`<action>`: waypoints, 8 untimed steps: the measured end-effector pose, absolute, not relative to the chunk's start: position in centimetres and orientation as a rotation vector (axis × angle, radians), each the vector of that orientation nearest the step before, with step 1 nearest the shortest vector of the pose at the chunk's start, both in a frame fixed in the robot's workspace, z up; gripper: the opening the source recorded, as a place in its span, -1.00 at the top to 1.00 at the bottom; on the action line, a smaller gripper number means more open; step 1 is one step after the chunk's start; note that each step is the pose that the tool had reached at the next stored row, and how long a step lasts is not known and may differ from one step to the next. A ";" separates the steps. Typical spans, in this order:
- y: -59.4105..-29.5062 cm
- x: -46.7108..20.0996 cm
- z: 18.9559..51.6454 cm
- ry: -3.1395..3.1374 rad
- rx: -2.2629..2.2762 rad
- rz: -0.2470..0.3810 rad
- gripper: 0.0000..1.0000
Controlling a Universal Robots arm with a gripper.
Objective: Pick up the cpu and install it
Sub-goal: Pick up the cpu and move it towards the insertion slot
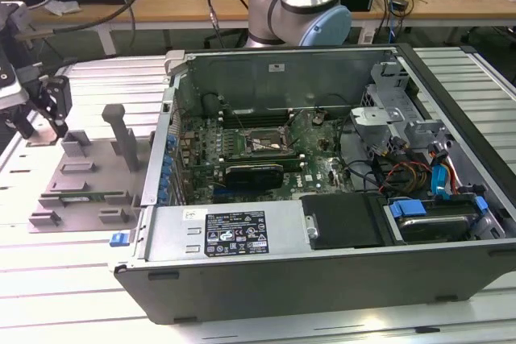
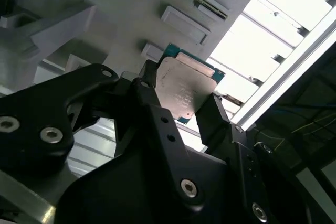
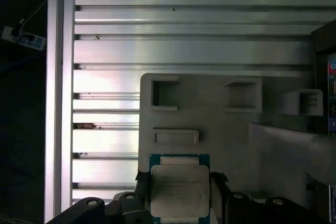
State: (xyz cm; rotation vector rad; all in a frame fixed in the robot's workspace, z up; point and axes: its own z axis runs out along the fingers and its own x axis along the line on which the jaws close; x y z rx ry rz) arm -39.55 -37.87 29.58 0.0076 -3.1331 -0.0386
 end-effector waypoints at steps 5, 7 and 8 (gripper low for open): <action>-37.8 -39.5 31.1 -3.133 0.008 -0.036 -0.08; -37.8 -39.6 31.8 -3.133 0.007 -0.034 -0.08; -37.8 -39.6 32.2 -3.133 0.007 -0.033 -0.08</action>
